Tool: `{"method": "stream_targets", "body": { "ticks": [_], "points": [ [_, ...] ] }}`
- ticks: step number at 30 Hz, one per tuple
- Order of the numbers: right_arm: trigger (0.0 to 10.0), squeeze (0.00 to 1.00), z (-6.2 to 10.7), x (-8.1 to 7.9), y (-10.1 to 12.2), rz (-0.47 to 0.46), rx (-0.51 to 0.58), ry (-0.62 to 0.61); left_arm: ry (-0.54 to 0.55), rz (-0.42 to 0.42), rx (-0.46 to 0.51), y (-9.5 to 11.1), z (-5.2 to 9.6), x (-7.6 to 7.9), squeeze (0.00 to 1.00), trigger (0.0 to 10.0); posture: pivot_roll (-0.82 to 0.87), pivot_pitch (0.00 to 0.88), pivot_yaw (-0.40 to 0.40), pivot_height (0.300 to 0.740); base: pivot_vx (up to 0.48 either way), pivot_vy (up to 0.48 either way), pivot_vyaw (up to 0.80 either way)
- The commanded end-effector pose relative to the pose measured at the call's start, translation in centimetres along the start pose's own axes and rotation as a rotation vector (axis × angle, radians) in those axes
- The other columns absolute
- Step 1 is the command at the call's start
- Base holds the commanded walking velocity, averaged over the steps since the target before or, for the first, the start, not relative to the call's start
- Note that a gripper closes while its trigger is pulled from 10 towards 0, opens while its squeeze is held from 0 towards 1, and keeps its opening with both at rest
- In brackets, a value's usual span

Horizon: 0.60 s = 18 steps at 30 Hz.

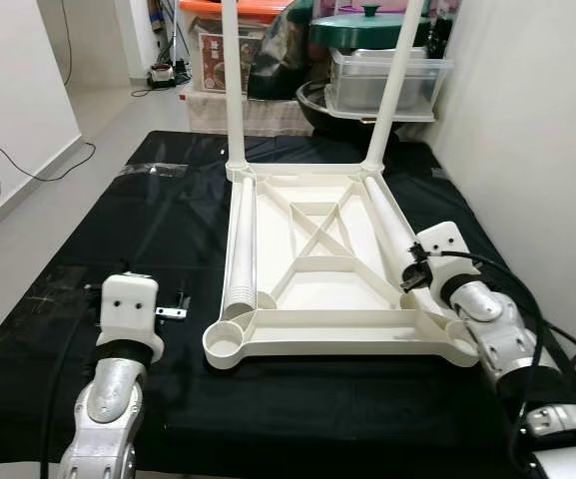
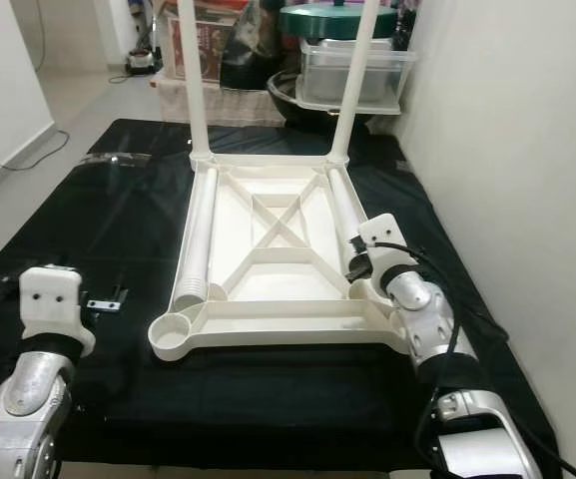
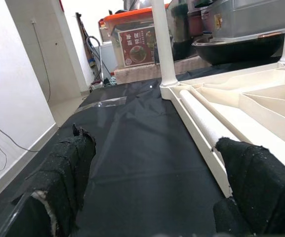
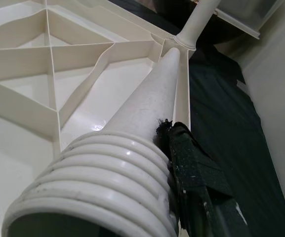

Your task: Building children table

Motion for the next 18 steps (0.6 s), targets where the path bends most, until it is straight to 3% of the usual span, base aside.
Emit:
{"method": "stream_targets", "body": {
  "ticks": [1,4,6,8,11,13,14,16,18],
  "points": [
    [0.0,0.0,-0.2,0.5,0.9,-0.039,0.036,-0.033,0.007,-0.019,-0.026,-0.7,0.2,-0.3,0.0,10.0,0.07,0.0,-0.084,0.74,0.0,0.0,0.0],
    [0.0,0.0,-0.2,1.5,1.4,-0.067,0.063,-0.072,0.01,-0.018,-0.025,-0.6,0.2,-0.4,0.0,10.0,0.06,0.0,-0.078,0.74,0.0,0.0,0.0],
    [0.0,0.0,0.3,4.0,3.1,-0.163,0.164,-0.156,0.013,-0.02,-0.018,-0.4,0.0,-0.5,0.0,10.0,0.05,0.0,-0.064,0.74,0.0,0.0,0.0],
    [0.0,0.0,0.3,4.0,3.1,-0.163,0.164,-0.156,0.013,-0.02,-0.018,-0.4,0.0,-0.5,0.0,10.0,0.05,0.0,-0.064,0.74,0.0,0.0,0.0],
    [0.0,0.0,0.8,5.7,4.0,-0.227,0.231,-0.177,0.025,-0.016,-0.009,-0.2,-0.1,-0.7,0.0,10.0,0.05,0.0,-0.071,0.74,0.0,0.0,0.0],
    [0.0,0.0,0.8,5.7,4.0,-0.227,0.231,-0.177,0.025,-0.016,-0.009,-0.2,-0.1,-0.7,0.0,10.0,0.05,0.0,-0.071,0.74,0.0,0.0,0.0],
    [0.0,0.0,1.4,6.4,4.8,-0.244,0.299,-0.142,0.031,-0.015,-0.005,-0.2,-0.1,-0.8,0.0,10.0,0.05,0.0,-0.075,0.74,0.0,0.0,0.0],
    [0.0,0.0,2.2,7.3,5.5,-0.187,0.371,-0.052,0.035,-0.014,-0.001,-0.1,-0.2,-0.8,0.0,10.0,0.04,0.0,-0.077,0.74,0.0,0.0,0.0],
    [0.0,0.0,2.2,7.3,5.5,-0.187,0.371,-0.052,0.035,-0.014,-0.001,-0.1,-0.2,-0.8,0.0,10.0,0.04,0.0,-0.077,0.74,0.0,0.0,0.0]
  ]
}}
Point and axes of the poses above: a point about 5 cm out from each wrist's last joint towards the gripper, its own z axis pointing back from the gripper into the wrist, its own y axis along the axis of the wrist's last joint, x = y × z, the point moved 5 cm from there along -z, pointing out of the wrist towards the gripper, and after that the axes turned 10 degrees about z, right-handed, at the moved point
